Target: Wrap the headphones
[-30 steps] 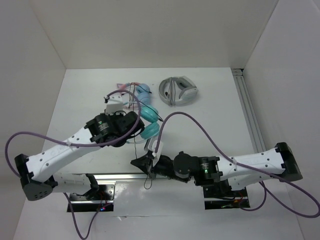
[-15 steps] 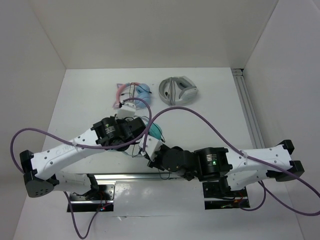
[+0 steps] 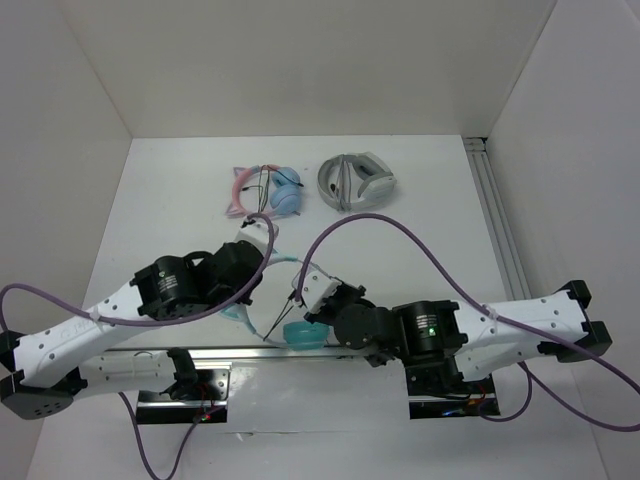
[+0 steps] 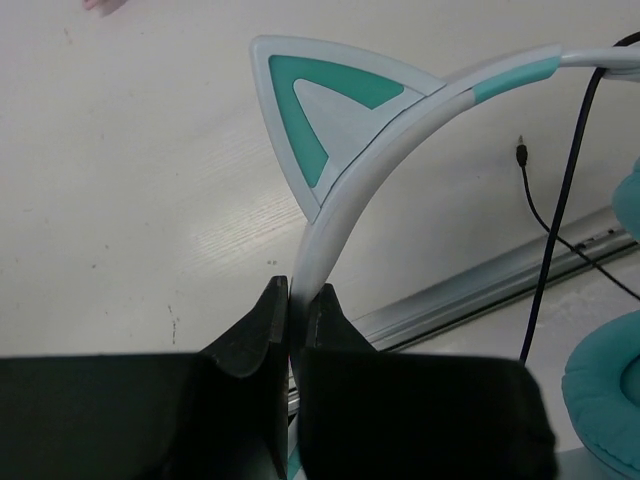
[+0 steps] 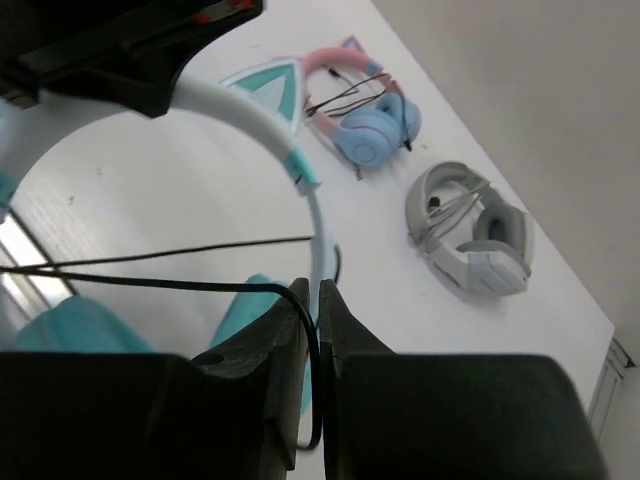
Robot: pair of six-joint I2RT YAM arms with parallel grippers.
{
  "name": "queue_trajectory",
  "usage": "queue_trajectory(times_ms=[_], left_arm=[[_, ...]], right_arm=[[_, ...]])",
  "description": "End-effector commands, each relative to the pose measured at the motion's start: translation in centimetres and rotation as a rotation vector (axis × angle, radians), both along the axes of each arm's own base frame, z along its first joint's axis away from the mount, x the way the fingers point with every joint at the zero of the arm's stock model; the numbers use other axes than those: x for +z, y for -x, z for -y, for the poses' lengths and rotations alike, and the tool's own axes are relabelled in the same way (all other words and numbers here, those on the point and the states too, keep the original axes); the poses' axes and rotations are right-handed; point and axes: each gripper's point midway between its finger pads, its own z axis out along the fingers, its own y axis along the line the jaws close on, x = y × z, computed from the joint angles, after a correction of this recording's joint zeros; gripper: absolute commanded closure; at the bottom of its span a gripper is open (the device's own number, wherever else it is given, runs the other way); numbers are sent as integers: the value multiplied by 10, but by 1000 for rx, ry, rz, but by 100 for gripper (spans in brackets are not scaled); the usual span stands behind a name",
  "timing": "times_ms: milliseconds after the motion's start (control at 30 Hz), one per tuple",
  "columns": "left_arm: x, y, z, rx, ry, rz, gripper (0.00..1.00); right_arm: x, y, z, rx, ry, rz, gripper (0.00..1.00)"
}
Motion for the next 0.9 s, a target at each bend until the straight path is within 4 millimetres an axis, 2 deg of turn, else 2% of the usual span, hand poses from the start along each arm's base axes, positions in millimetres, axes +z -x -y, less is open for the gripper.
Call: queue_trajectory(times_ms=[0, 167, 400, 600, 633, 700, 767, 833, 867], left_arm=[[2, 15, 5, -167, -7, -27, 100], [11, 19, 5, -189, 28, -15, 100], [21, 28, 9, -251, 82, -24, 100], [33, 37, 5, -282, 120, -19, 100], [38, 39, 2, -282, 129, -12, 100], [45, 39, 1, -283, 148, 2, 100], [58, 45, 3, -301, 205, 11, 100], [66, 45, 4, -296, 228, 21, 100], [76, 44, 6, -291, 262, 37, 100]], right_arm=[[62, -21, 33, -167, -208, 83, 84], [56, -42, 37, -149, -221, 32, 83], [18, -66, 30, -130, -209, -26, 83], [1, -114, 45, -149, -278, -94, 83], [2, -125, 50, -148, -307, -113, 83], [-6, -133, 53, -148, -330, -134, 83], [-13, -142, 49, -130, -356, -170, 83], [-19, -137, 41, -87, -383, -206, 83], [-16, -139, 37, -66, -408, -194, 83]])
